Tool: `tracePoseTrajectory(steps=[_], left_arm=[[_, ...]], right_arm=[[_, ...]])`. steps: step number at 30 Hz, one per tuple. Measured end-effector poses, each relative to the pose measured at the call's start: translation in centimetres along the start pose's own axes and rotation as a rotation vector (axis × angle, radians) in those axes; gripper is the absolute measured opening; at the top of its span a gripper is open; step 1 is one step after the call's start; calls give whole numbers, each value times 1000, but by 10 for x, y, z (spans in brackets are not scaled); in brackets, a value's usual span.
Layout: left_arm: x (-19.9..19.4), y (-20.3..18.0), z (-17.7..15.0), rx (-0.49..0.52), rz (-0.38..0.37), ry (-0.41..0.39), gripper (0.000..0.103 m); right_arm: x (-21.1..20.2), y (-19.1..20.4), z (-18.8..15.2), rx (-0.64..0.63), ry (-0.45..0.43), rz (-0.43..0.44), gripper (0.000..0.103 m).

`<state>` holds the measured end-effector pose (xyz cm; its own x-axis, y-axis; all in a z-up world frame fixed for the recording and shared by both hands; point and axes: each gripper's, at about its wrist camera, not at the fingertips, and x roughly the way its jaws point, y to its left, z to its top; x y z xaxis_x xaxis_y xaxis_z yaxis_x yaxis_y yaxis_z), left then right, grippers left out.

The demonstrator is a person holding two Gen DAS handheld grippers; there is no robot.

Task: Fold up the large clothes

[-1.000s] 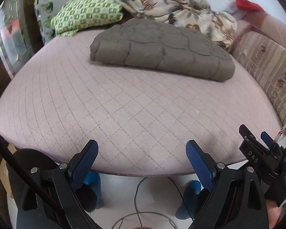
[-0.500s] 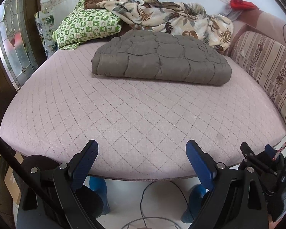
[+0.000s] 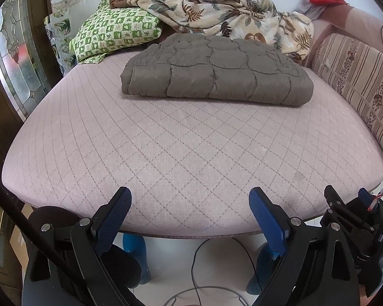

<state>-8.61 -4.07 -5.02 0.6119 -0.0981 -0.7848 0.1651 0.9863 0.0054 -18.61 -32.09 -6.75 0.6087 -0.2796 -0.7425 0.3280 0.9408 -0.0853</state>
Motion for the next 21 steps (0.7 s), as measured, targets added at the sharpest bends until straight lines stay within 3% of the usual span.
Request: tracePoseTrajectory(steps=[21], left_arm=[[14,6,-3,-18,4,55,93]], right_arm=[[5,8,-2,-35,12,-23,87]])
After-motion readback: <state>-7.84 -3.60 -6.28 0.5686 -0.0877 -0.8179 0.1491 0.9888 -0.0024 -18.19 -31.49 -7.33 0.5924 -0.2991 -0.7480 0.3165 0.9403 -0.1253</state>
